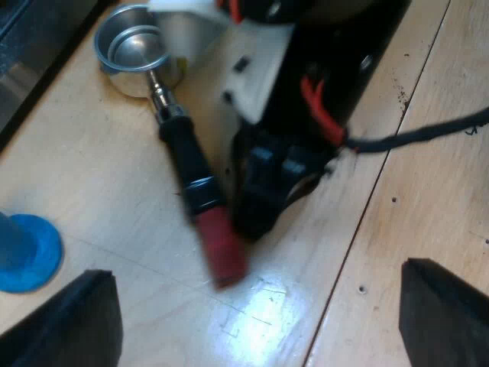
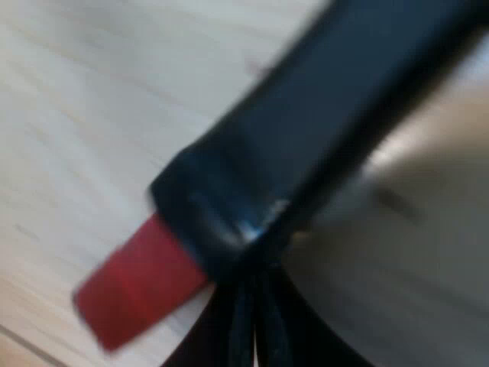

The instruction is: Put the handle in the coffee machine

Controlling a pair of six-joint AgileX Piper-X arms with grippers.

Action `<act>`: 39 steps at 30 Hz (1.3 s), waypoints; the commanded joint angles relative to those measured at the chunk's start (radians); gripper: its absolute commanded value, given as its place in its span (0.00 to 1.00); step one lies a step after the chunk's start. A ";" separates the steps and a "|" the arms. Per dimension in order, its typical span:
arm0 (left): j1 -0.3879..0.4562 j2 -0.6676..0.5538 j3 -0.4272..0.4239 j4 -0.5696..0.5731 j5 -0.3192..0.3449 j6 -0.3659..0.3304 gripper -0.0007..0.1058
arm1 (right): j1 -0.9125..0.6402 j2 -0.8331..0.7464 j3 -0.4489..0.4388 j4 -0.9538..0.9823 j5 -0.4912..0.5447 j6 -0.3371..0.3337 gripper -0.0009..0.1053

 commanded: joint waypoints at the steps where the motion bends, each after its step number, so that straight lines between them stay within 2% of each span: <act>1: -0.004 0.003 -0.007 0.004 -0.018 -0.006 0.72 | 0.003 0.039 -0.036 -0.100 0.021 -0.003 0.01; 3: -0.004 0.003 -0.007 0.006 -0.018 -0.006 0.72 | 0.003 0.063 -0.063 -0.147 0.065 0.000 0.01; 8: -0.004 0.003 -0.007 0.034 -0.023 -0.006 0.72 | 0.003 0.061 -0.077 -0.127 0.077 -0.004 0.01; 12: -0.004 0.003 -0.007 0.034 -0.023 -0.006 0.72 | 0.003 0.042 -0.077 0.021 0.079 -0.019 0.01; 16: -0.004 0.003 -0.007 0.032 -0.023 -0.003 0.72 | 0.010 0.003 -0.077 0.229 0.147 -0.027 0.01; 21: -0.004 0.003 -0.007 0.023 -0.023 -0.003 0.72 | 0.009 -0.084 -0.077 0.459 0.189 -0.138 0.01; 26: -0.004 0.003 -0.007 0.005 -0.023 -0.003 0.72 | 0.009 -0.188 -0.077 0.595 0.236 -0.226 0.01; 30: -0.004 0.003 -0.007 -0.018 -0.023 -0.003 0.72 | 0.009 -0.300 -0.080 0.647 0.327 -0.254 0.01; 34: -0.004 0.003 -0.007 -0.027 -0.023 -0.003 0.72 | 0.009 -0.379 -0.099 0.678 0.366 -0.290 0.01; 37: -0.004 0.003 -0.007 -0.027 -0.023 -0.003 0.72 | 0.009 -0.425 -0.125 0.710 0.392 -0.315 0.14; 39: -0.004 0.003 -0.007 -0.027 -0.023 -0.003 0.72 | 0.009 -0.449 -0.146 0.743 0.413 -0.336 0.36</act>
